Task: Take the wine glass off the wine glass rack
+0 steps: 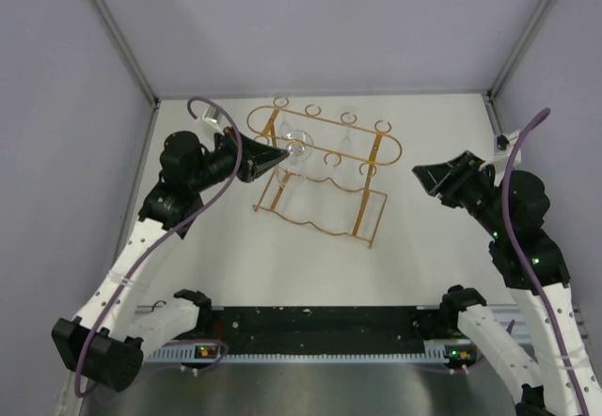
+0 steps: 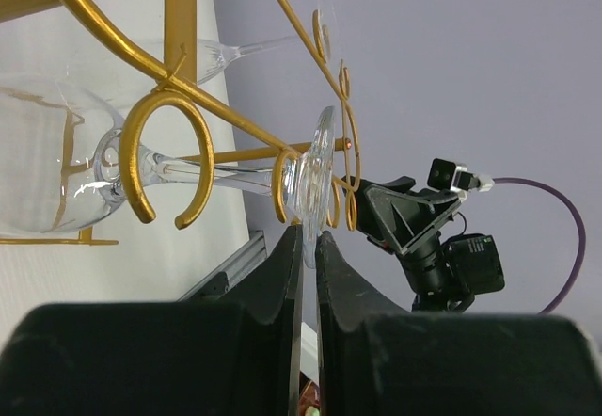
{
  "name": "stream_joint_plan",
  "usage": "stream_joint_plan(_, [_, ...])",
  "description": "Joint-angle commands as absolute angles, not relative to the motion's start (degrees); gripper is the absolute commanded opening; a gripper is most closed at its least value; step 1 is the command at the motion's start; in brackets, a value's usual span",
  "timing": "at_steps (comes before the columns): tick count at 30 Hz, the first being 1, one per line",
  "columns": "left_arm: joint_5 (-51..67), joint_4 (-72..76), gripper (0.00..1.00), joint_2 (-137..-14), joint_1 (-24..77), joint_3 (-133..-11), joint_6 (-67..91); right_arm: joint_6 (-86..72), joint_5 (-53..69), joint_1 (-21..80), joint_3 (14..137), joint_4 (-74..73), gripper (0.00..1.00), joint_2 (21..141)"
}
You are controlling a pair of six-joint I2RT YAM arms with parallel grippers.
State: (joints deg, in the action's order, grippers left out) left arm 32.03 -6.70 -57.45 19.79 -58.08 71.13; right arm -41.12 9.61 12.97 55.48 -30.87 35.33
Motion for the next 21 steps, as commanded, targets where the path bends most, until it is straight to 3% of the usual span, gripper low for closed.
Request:
stream_joint_plan(1, [35.2,-3.2,0.0,-55.0,20.0,-61.2,72.7,-41.8,10.5,12.5,55.7,-28.7,0.47,34.6])
stream_joint_plan(21, [35.1,-11.3,0.0,-51.9,19.1,-63.8,71.0,-43.4,11.0,12.5,56.0,-29.1,0.46,33.0])
